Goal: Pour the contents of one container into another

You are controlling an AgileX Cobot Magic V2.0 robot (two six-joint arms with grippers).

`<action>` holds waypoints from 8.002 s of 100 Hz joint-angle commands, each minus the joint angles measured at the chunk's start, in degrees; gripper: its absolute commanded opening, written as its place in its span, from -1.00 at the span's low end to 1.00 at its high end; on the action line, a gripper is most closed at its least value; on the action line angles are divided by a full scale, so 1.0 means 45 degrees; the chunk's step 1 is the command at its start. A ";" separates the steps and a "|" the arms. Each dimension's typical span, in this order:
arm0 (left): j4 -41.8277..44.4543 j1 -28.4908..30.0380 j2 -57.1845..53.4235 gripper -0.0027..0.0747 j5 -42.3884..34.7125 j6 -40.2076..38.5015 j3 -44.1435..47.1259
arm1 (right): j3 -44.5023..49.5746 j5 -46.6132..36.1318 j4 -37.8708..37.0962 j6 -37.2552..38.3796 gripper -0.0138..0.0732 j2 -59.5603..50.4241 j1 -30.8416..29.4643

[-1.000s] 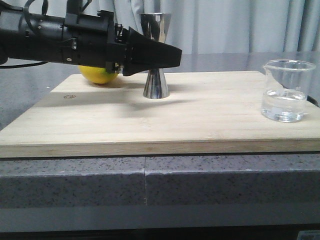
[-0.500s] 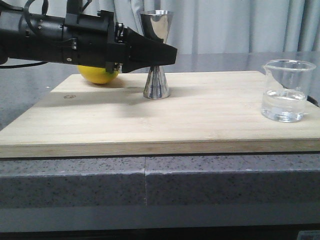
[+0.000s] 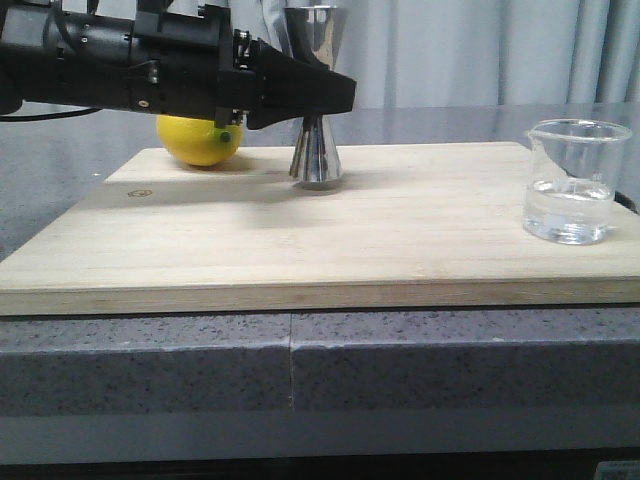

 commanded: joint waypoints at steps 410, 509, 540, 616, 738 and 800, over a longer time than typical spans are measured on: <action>0.0139 -0.0104 -0.4126 -0.45 0.1426 -0.2691 -0.0457 | 0.5618 -2.1005 0.1021 -0.1218 0.23 1.0833 0.5396; 0.0139 -0.0104 -0.4126 -0.45 0.1426 -0.2691 -0.0457 | 0.3516 -1.7315 0.1119 -0.1271 -0.05 0.9618 0.5396; 0.0139 -0.0104 -0.4126 -0.45 0.1426 -0.2691 -0.0457 | -0.0930 -1.0703 -0.0184 -0.1342 -0.05 0.8891 0.5396; 0.0139 -0.0104 -0.4126 -0.45 0.1407 -0.2691 -0.0457 | -0.6333 -0.5098 -0.1330 -0.1935 -0.05 0.8915 0.5396; 0.0226 -0.0885 -0.2628 -0.45 0.1394 -0.1567 -0.0457 | -0.7510 -0.2982 -0.1082 -0.7141 -0.05 0.9684 0.6935; 0.0117 -0.0911 -0.2628 -0.45 0.1448 -0.1647 -0.0457 | -0.7510 -0.3647 -0.1420 -0.9458 -0.05 0.9790 0.7518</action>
